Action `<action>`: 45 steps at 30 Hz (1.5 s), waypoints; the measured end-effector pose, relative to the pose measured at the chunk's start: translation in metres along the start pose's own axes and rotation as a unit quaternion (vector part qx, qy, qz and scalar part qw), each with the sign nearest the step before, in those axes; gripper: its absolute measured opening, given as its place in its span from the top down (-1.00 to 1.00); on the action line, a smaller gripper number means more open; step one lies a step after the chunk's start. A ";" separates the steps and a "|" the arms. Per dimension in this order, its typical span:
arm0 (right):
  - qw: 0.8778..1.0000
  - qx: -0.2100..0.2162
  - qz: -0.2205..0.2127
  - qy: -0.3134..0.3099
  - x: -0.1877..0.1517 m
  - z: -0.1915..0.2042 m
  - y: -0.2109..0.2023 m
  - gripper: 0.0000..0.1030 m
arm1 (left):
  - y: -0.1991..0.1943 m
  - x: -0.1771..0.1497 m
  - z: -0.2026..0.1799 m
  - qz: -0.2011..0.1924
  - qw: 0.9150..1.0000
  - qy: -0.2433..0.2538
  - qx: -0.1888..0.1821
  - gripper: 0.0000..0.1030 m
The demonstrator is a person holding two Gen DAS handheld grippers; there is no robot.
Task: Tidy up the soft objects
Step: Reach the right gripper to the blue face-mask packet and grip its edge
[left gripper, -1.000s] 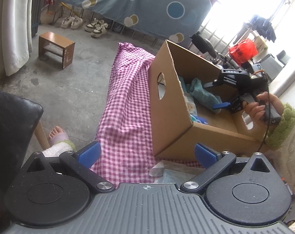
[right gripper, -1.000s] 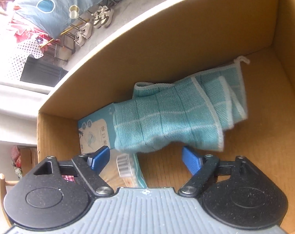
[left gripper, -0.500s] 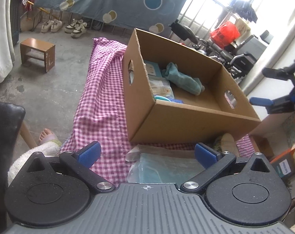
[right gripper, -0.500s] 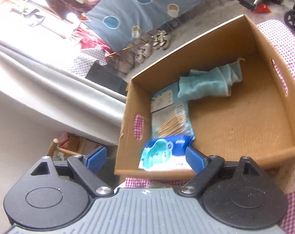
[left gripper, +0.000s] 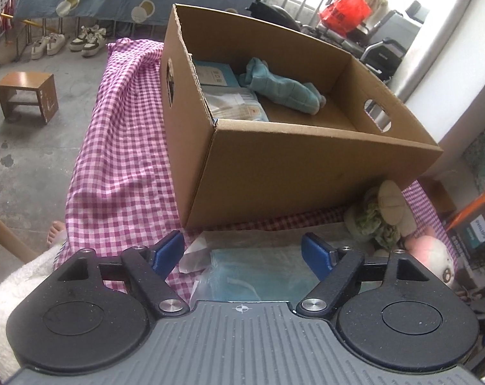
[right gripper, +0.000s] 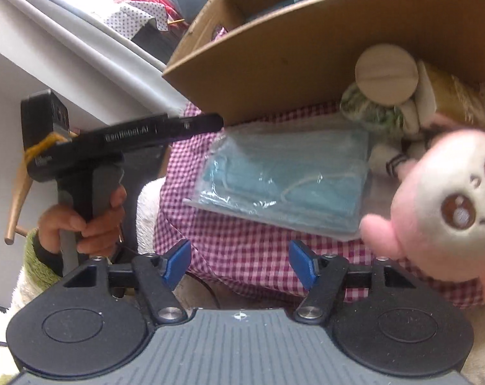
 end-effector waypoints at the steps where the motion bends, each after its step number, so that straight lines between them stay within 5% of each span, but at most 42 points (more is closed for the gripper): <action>1: 1.000 -0.008 0.002 0.003 -0.005 -0.001 0.007 -0.28 | 0.003 0.001 0.001 0.001 1.000 0.003 -0.002 -0.56; 8: 0.998 -0.067 -0.017 -0.004 -0.009 -0.009 0.028 -0.29 | 0.025 0.001 0.004 0.027 0.999 0.024 -0.011 -0.65; 16: 0.997 -0.066 -0.039 0.015 -0.004 -0.009 0.035 -0.31 | 0.041 -0.006 0.004 0.052 0.998 0.003 -0.038 -0.76; 24: 0.994 -0.009 -0.056 0.091 -0.004 -0.026 0.024 -0.32 | 0.013 -0.032 -0.001 0.094 0.989 -0.028 -0.106 -0.76; 32: 0.975 0.064 -0.072 0.201 -0.005 -0.054 0.015 -0.32 | -0.026 -0.078 -0.020 0.147 0.975 0.000 -0.167 -0.78; 36: 0.968 0.078 -0.074 0.227 -0.003 -0.060 0.016 -0.32 | -0.037 -0.094 -0.026 0.148 0.978 0.048 -0.139 -0.79; 40: 0.966 0.078 -0.076 0.236 -0.003 -0.061 0.016 -0.32 | -0.041 -0.079 -0.023 0.110 0.986 0.062 -0.109 -0.83; 45: 0.959 0.081 -0.078 0.259 -0.003 -0.064 0.016 -0.31 | -0.014 -0.062 -0.031 0.092 0.986 0.096 -0.100 -0.83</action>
Point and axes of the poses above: each gripper's, at about its wrist camera, not at the fingertips, and y roughly the way its jaws point, z to its left, x to its top, the point moved 10 cm from there along y, roughly the way its jaws point, and after that the axes turned 1 degree about -z, right-handed, at the moved point
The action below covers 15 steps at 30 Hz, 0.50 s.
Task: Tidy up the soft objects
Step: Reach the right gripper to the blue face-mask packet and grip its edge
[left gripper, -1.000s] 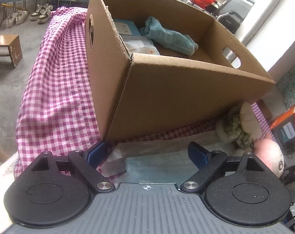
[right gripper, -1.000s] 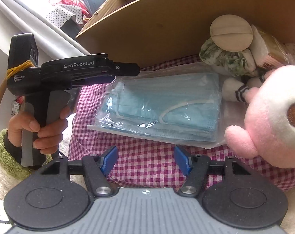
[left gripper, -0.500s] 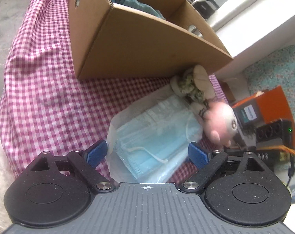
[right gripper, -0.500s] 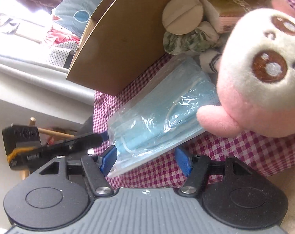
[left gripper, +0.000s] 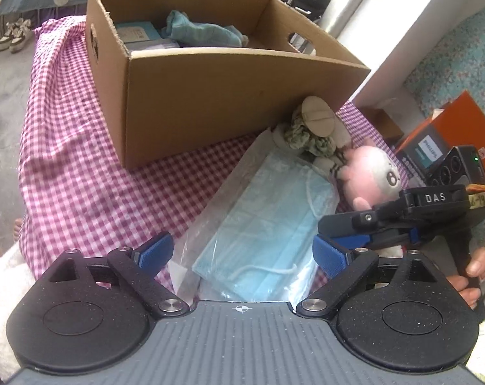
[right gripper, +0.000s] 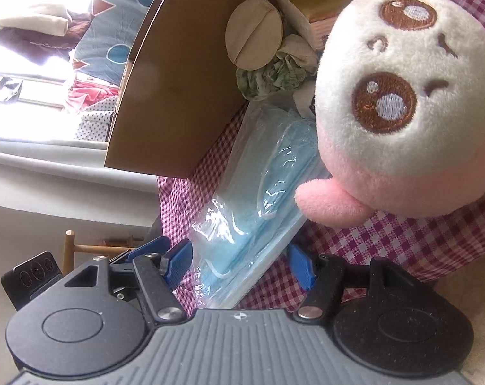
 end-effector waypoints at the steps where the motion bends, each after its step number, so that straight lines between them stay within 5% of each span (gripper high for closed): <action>1: 1.000 0.002 -0.001 0.009 0.001 -0.001 0.000 -0.31 | 0.006 0.005 0.003 0.005 1.000 0.002 0.004 -0.80; 6: 0.999 0.011 -0.012 0.051 0.003 -0.009 -0.002 -0.24 | 0.036 0.009 0.009 0.035 0.999 0.000 -0.005 -0.61; 15: 0.998 0.019 -0.039 0.055 0.007 -0.008 0.004 -0.17 | 0.028 0.001 0.007 0.052 0.997 -0.039 -0.036 -0.43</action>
Point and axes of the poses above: each gripper's, at about its wrist camera, not at the fingertips, and y roughly the way its jaws point, z to its left, x to its top, the point moved 10 cm from there along y, roughly the way its jaws point, and after that the axes turned 1 degree about -z, right-handed, at the moved point
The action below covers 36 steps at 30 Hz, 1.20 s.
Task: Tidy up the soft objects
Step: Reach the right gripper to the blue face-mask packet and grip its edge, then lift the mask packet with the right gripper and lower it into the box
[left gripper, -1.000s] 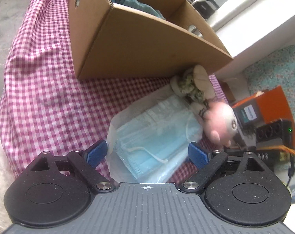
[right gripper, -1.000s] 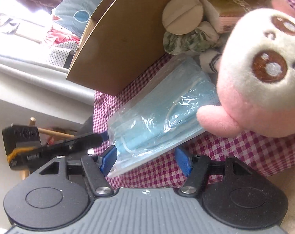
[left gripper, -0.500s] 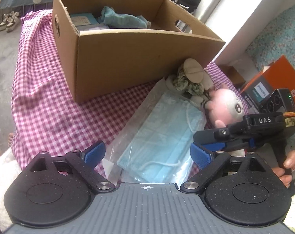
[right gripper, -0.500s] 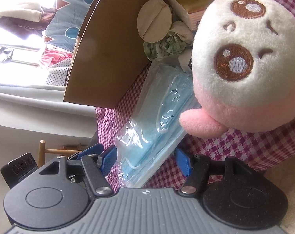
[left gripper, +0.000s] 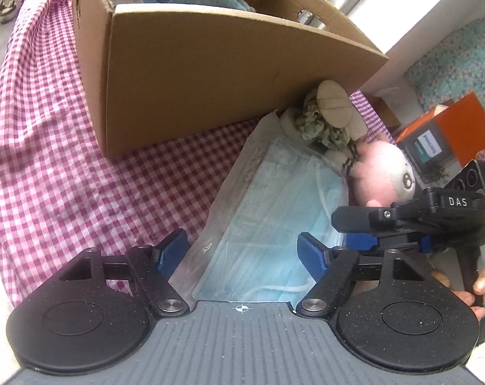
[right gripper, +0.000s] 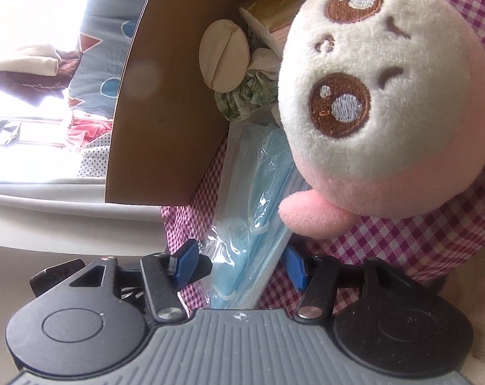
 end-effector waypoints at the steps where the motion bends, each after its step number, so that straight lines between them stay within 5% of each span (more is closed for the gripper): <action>1: 1.000 0.002 0.000 -0.001 -0.001 0.001 0.001 -0.17 | -0.004 -0.005 -0.001 0.002 1.000 -0.010 -0.007 -0.38; 4: 1.000 0.005 0.003 -0.004 -0.004 0.002 0.005 -0.12 | -0.010 -0.016 -0.001 0.006 0.999 -0.044 -0.030 -0.26; 11: 0.999 -0.028 0.012 -0.045 -0.016 0.004 0.010 0.55 | -0.028 -0.036 -0.007 -0.009 0.994 -0.087 -0.065 0.19; 18: 0.991 -0.021 0.005 -0.132 -0.030 0.034 -0.005 0.65 | -0.049 -0.057 -0.022 -0.030 0.994 -0.084 -0.059 0.31; 23: 0.974 -0.013 -0.011 -0.225 -0.038 0.070 -0.020 0.68 | -0.074 -0.058 -0.036 -0.063 0.993 -0.078 -0.054 0.32; 29: 0.947 0.011 -0.027 -0.321 -0.023 0.121 -0.042 0.70 | -0.094 -0.014 -0.063 -0.118 0.990 -0.057 -0.053 0.32; 36: 0.913 0.035 -0.067 -0.401 0.043 0.188 -0.082 0.71 | -0.103 0.078 -0.105 -0.184 0.981 -0.009 -0.066 0.31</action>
Point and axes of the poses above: each gripper's, at about its wrist camera, not at the fingertips, and y roughly the way its jaws point, z to its left, x to its top, the point moved 10 cm from there along y, roughly the way its jaws point, and after that the axes turned 1 degree about -z, right-handed, at the moved point
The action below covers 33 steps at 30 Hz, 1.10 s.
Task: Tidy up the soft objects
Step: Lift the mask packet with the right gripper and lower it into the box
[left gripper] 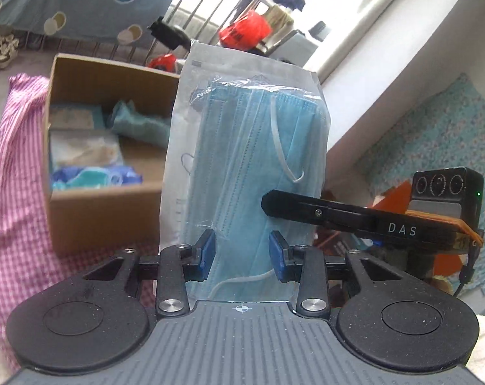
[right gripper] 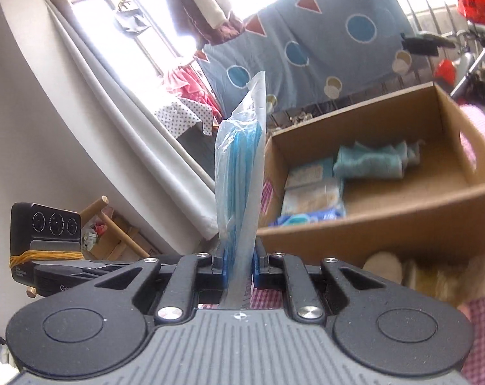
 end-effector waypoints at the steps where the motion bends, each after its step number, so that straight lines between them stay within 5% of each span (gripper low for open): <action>1: 1.000 0.001 -0.003 -0.003 0.015 -0.005 -0.002 0.71 | 0.007 0.014 -0.003 -0.006 1.000 0.005 0.000 0.31; 6: 1.000 -0.006 0.001 0.002 0.079 -0.049 0.005 0.71 | 0.057 0.076 -0.009 -0.022 1.000 0.021 0.001 0.31; 11: 0.998 -0.019 0.051 0.036 0.116 -0.116 0.041 0.71 | 0.121 0.104 0.006 0.002 1.000 0.015 0.021 0.30; 21: 0.973 -0.124 0.192 0.039 0.102 -0.234 0.126 0.71 | 0.202 0.088 0.056 0.088 0.994 -0.034 0.062 0.26; 26: 0.946 -0.214 0.230 -0.080 0.091 -0.240 0.147 0.64 | 0.179 0.087 0.057 0.070 0.995 -0.029 0.069 -0.21; 29: 0.927 -0.255 0.240 -0.138 0.087 -0.239 0.157 0.41 | 0.158 0.088 0.057 0.051 0.996 -0.026 0.072 -0.43; 32: 0.901 -0.301 0.228 -0.213 0.089 -0.230 0.158 -0.25 | 0.141 0.089 0.055 0.033 0.996 -0.021 0.075 -0.68; 33: 0.893 -0.314 0.216 -0.241 0.091 -0.226 0.157 -0.32 | 0.135 0.089 0.055 0.028 0.996 -0.019 0.077 -0.75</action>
Point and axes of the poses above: each gripper's, at about its wrist camera, not at the fingertips, and y roughly the way its jaws point, z to its left, x to its top, the point moved 10 cm from there along y, roughly the way its jaws point, and after that the axes turned 1 degree about -z, right-handed, at the moved point
